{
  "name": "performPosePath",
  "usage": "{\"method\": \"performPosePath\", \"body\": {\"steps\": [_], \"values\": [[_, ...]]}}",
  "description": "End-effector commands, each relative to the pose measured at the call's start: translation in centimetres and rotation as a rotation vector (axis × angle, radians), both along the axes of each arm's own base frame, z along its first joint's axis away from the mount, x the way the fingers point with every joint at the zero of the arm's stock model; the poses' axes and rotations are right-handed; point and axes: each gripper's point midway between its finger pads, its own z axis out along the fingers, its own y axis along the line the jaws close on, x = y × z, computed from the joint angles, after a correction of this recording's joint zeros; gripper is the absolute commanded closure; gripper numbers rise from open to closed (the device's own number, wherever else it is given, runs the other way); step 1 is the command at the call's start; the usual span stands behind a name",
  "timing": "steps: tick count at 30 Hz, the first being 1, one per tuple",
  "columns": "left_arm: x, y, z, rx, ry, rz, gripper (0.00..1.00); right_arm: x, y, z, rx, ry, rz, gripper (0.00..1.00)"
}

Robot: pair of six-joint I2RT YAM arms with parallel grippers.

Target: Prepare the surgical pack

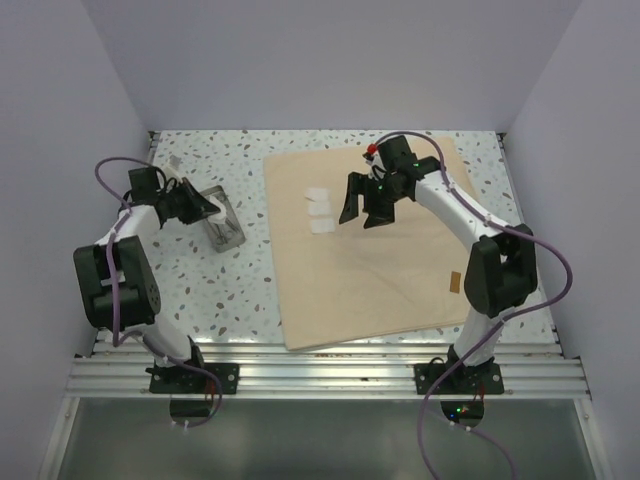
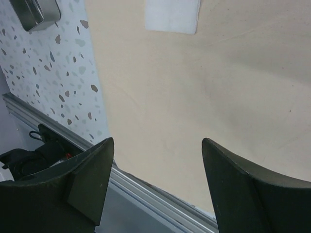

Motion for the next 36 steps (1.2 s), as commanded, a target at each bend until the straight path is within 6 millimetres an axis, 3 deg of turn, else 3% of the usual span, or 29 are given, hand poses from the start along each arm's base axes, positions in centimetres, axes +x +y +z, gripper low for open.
{"method": "performPosePath", "body": {"steps": [1, 8, 13, 14, 15, 16, 18, 19, 21, 24, 26, 27, 31, 36], "values": [[2.7, 1.4, -1.5, -0.001, -0.017, 0.027, 1.0, 1.5, 1.1, 0.9, 0.04, -0.025, -0.001, 0.24], [5.8, 3.2, -4.4, -0.016, 0.006, 0.073, 1.0, 4.2, 2.6, -0.5, 0.073, -0.032, 0.001, 0.26], [7.0, 3.7, -5.3, -0.036, 0.03, 0.087, 0.98, 6.5, 3.2, -3.2, 0.056, -0.014, -0.036, 0.27], [7.1, 4.0, -5.4, -0.029, 0.038, 0.099, 0.9, 7.0, 3.4, -3.8, 0.052, -0.014, -0.043, 0.27], [7.1, 3.9, -5.2, -0.031, 0.046, 0.106, 0.7, 7.8, 3.5, -3.7, 0.056, -0.029, -0.057, 0.27], [7.1, 4.1, -5.2, -0.023, 0.056, 0.118, 0.6, 8.5, 3.5, -5.0, 0.041, -0.014, -0.081, 0.28], [6.9, 4.5, -4.9, -0.005, 0.064, 0.131, 0.47, 10.0, 3.9, -4.9, 0.041, -0.038, -0.1, 0.28], [6.9, 4.5, -4.9, -0.005, 0.068, 0.127, 0.45, 10.4, 4.1, -6.1, 0.036, -0.018, -0.109, 0.29], [6.6, 4.6, -4.9, 0.006, 0.088, 0.129, 0.41, 11.5, 4.6, -6.1, 0.048, -0.036, -0.113, 0.31], [6.2, 4.5, -3.9, 0.006, 0.091, 0.141, 0.37, 11.9, 4.3, -7.2, 0.02, -0.025, -0.13, 0.34], [5.9, 4.5, -2.0, 0.019, 0.072, 0.162, 0.37, 12.1, 4.3, -7.8, 0.019, -0.039, -0.128, 0.35], [5.9, 4.5, 0.1, 0.021, 0.035, 0.178, 0.36, 12.1, 4.3, -8.1, 0.019, -0.041, -0.121, 0.37], [5.4, 4.5, 3.4, 0.074, 0.015, 0.232, 0.35, 11.5, 4.7, -9.8, 0.029, -0.01, -0.109, 0.46], [4.6, 2.6, 4.6, 0.074, -0.005, 0.217, 0.35, 10.6, 5.1, -11.5, 0.009, 0.008, -0.092, 0.51]]}}
